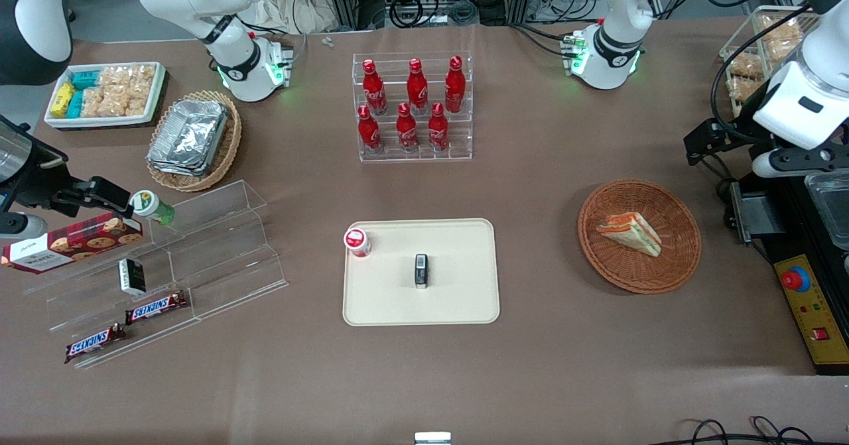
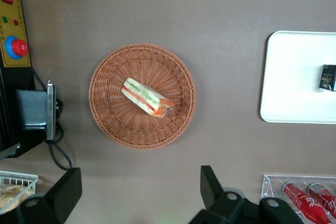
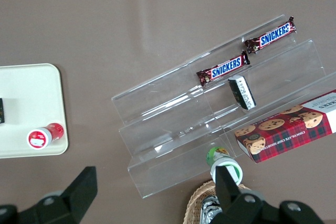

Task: Place sandwich from basket to tray
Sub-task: 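Move the left gripper over the wicker basket and lower onto the sandwich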

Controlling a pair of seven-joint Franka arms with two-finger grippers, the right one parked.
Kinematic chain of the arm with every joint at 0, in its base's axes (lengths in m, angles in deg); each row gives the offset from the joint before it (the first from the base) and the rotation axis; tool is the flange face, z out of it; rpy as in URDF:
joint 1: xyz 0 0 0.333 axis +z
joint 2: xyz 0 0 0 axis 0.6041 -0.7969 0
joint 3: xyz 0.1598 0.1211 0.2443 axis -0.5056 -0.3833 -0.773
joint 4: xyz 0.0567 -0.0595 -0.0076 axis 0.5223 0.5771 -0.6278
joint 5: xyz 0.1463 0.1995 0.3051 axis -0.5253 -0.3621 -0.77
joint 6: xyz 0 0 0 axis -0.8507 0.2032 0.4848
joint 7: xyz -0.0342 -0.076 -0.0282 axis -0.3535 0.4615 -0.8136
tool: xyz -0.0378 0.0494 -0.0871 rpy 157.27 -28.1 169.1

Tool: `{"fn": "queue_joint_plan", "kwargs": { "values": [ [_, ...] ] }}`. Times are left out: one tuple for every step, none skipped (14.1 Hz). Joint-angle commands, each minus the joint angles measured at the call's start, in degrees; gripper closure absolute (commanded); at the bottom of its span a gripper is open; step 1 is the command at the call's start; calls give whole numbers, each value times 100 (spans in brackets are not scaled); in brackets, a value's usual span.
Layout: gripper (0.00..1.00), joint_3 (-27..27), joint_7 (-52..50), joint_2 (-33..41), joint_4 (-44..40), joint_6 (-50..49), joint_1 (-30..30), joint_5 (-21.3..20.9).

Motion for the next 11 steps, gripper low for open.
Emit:
{"fn": "queue_joint_plan", "kwargs": {
  "values": [
    [0, 6, 8, -12, -136, -197, 22, -64],
    [0, -3, 16, 6, -118, -197, 21, -64],
    [0, -12, 7, -3, -118, -206, 21, -64],
    [0, -12, -98, -20, -135, -206, 30, -73],
    [0, -20, -360, -29, -118, -206, 30, -73],
    [0, -21, -702, -47, -92, -206, 30, -73],
    [0, -38, -1244, -90, -65, -197, 30, -73],
    [0, -64, -1946, -160, -56, -189, 30, -73],
    [0, -65, -2379, -196, -13, -145, 30, -73],
    [0, -91, -2662, -196, 109, -75, 30, -64],
    [0, -152, -2787, -179, 232, -22, 30, -56]
  ]
}}
